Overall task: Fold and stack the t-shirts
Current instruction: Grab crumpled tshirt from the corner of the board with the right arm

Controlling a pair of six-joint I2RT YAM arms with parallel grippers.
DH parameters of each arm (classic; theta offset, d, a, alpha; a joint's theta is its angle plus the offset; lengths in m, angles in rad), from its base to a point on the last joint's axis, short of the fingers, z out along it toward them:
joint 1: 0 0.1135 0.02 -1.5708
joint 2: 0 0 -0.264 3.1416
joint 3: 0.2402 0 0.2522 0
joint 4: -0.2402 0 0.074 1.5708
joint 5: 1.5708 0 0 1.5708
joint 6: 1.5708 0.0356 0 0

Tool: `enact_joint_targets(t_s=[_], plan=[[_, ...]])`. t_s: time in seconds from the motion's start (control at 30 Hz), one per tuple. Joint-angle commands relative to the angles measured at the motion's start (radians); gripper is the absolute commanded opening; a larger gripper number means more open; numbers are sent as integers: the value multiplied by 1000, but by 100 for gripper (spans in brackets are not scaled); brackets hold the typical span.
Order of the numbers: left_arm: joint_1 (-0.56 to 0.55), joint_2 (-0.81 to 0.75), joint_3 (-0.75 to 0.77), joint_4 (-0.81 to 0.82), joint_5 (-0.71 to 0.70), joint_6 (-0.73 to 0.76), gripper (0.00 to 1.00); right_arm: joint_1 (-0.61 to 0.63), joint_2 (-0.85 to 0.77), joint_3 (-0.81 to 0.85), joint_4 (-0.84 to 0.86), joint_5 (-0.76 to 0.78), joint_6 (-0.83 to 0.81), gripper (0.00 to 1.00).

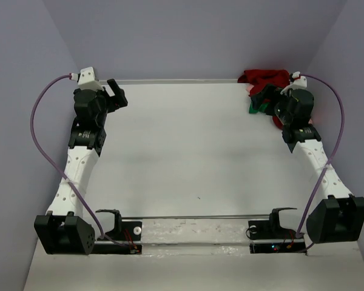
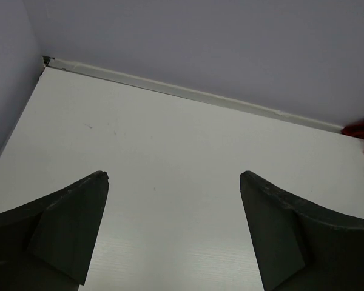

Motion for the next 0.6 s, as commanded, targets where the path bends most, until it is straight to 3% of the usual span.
enact_joint_targets(t_s=[0.0, 0.27, 0.4, 0.57], plan=[[1, -37, -19, 51, 0, 13, 99, 0, -8, 25, 51, 8, -11, 99], [1, -32, -2, 15, 7, 45, 99, 0, -16, 57, 27, 5, -26, 99], [1, -44, -50, 48, 55, 93, 99, 0, -57, 147, -27, 92, -155, 100], [1, -49, -94, 92, 40, 79, 99, 0, -46, 331, -215, 34, -304, 100]])
